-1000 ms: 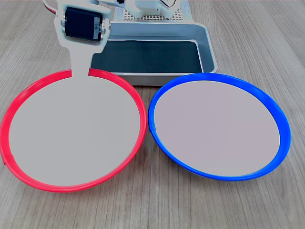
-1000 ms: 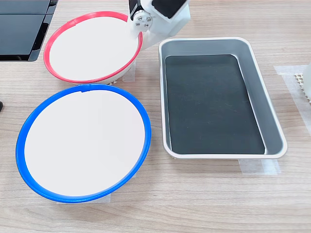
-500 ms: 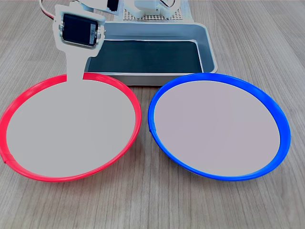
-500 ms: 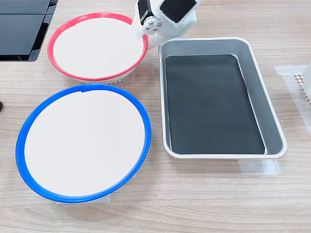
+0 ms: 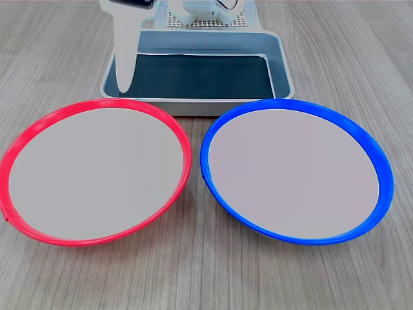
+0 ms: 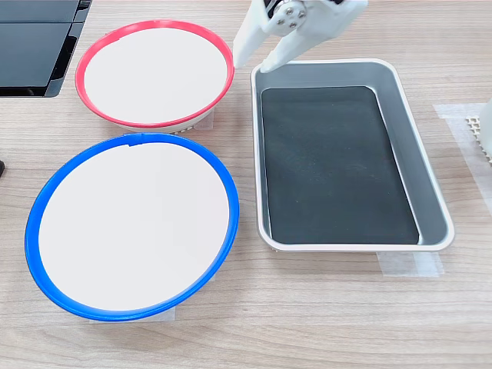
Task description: Lift the stacked dish and set it down on the table.
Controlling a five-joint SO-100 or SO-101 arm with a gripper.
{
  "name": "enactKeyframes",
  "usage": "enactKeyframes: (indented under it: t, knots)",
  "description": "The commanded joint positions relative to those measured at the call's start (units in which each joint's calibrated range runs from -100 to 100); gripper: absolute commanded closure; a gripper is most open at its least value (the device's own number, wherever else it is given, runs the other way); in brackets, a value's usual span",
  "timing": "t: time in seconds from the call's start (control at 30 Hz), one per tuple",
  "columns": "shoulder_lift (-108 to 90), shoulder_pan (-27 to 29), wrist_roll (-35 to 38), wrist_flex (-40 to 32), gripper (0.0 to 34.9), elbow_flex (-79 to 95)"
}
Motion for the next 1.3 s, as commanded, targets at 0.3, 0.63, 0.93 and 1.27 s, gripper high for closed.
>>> enactKeyframes:
  t: [0.3,0.63,0.93,1.27]
  knots:
    - [-50.4,-8.7,-15.1,-5.2,34.8,31.6]
    - [-80.3,-10.5,-18.7,4.4,34.9,54.5]
    - [-80.7,-12.0,-19.0,6.6,34.7,54.5]
    - [-80.7,-12.1,-18.9,6.6,34.6,54.5]
